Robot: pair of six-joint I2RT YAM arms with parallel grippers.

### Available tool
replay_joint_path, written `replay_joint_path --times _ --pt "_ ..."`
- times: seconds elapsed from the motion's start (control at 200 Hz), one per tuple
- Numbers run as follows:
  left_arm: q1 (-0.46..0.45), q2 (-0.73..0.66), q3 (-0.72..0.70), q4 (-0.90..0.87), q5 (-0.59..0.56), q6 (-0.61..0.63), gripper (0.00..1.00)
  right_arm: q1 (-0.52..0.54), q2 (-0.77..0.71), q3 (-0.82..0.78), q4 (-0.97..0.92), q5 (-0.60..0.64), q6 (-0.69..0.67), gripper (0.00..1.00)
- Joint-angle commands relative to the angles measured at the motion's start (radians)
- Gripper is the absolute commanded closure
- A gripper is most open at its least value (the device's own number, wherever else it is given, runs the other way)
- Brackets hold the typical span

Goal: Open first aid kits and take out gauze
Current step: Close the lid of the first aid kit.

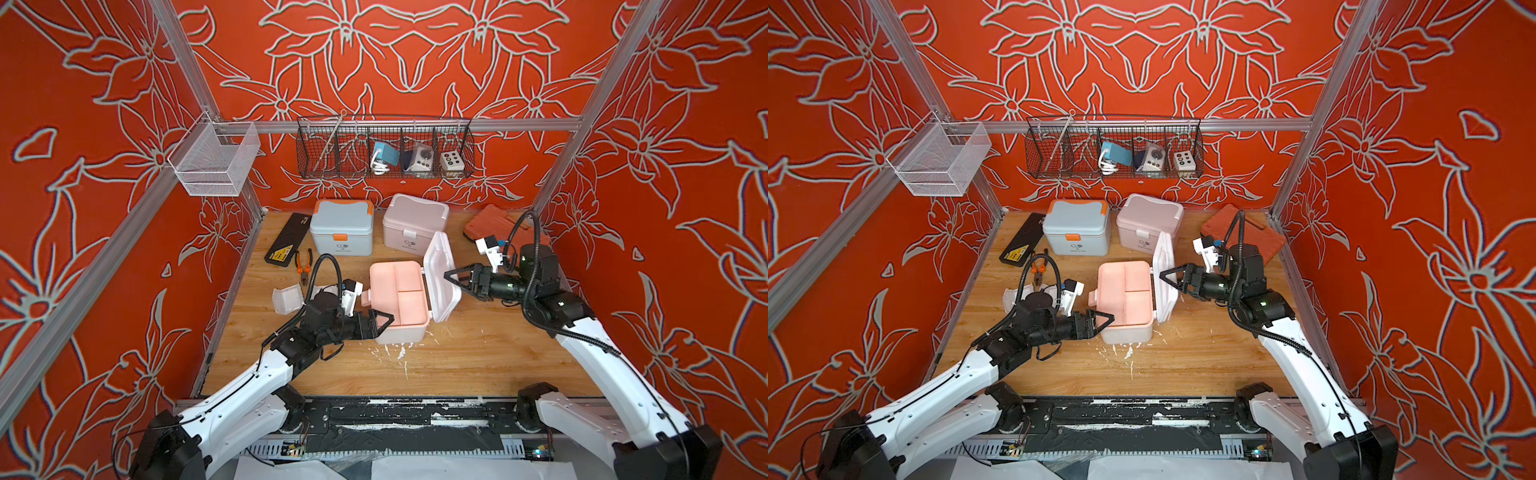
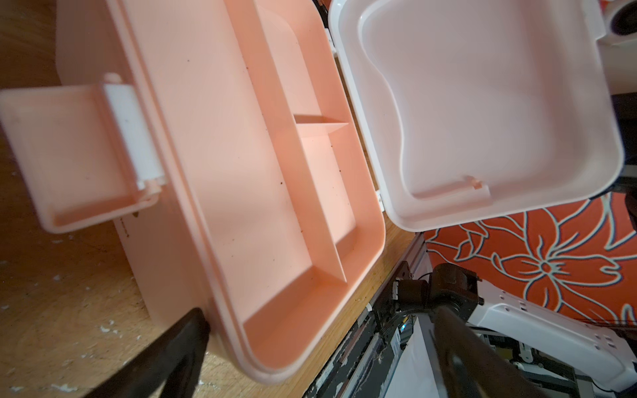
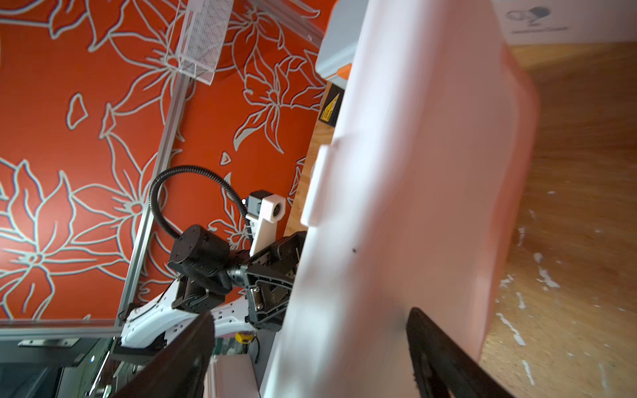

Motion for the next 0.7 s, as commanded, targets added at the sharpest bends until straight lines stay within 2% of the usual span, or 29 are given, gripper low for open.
replay_joint_path --times 0.0,0.19,0.325,0.475,0.696 --pt "-0.001 -0.019 -0.010 0.052 0.026 0.004 0.02 0.079 0.019 0.061 0.038 0.034 0.002 0.13" --pt "-0.002 -0.047 -0.017 0.029 0.002 0.007 0.02 0.199 0.080 0.129 0.003 0.065 -0.059 0.13" --pt "-0.001 -0.103 -0.009 -0.030 -0.085 0.011 0.02 0.261 0.127 0.146 0.001 0.070 -0.080 0.13" --pt "-0.001 -0.172 0.002 -0.116 -0.208 0.015 0.02 0.294 0.161 0.155 -0.007 0.071 -0.100 0.12" --pt "0.001 -0.234 0.042 -0.213 -0.311 0.040 0.02 0.313 0.183 0.173 -0.046 0.082 -0.135 0.12"
